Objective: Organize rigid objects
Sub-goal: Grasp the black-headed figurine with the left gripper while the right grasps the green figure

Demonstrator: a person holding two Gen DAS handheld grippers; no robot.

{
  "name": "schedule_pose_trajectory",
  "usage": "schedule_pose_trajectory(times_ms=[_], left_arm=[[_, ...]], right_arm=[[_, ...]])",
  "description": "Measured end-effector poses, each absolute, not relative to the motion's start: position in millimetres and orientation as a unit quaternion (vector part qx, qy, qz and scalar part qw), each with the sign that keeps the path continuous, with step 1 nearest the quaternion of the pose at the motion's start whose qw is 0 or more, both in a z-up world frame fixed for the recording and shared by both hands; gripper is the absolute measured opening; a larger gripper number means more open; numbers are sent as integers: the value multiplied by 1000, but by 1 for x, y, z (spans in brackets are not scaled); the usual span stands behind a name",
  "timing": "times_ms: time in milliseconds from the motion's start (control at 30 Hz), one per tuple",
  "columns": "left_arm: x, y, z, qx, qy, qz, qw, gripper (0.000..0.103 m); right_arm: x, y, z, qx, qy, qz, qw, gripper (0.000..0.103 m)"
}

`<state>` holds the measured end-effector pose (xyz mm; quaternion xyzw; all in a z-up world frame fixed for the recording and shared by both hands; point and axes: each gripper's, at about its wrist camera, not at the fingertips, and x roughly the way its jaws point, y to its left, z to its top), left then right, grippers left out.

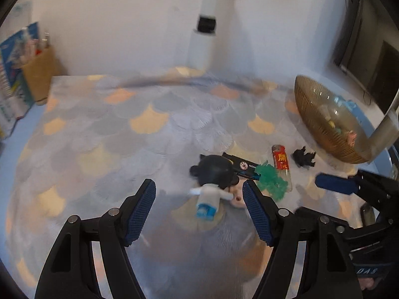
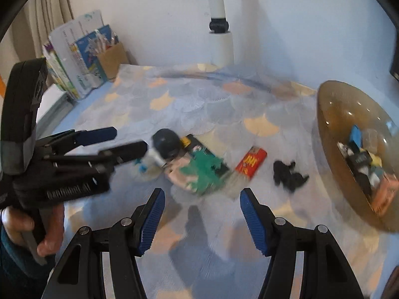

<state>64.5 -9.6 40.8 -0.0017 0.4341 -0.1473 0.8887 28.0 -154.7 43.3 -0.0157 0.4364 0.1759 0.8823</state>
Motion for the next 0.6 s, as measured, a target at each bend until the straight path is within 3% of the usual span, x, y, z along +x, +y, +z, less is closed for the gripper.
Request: schedule_pose_trajectory(times_ms=[367, 433, 600], left_arm=[[99, -19, 13, -21, 467, -165, 868, 49], [98, -17, 14, -28, 467, -173, 867, 40], [92, -4, 15, -56, 461, -164, 870, 38]], right_arm=[[70, -146, 24, -5, 433, 189, 881, 58], [73, -144, 22, -6, 433, 194, 880, 52], [69, -131, 21, -44, 427, 193, 882, 43]])
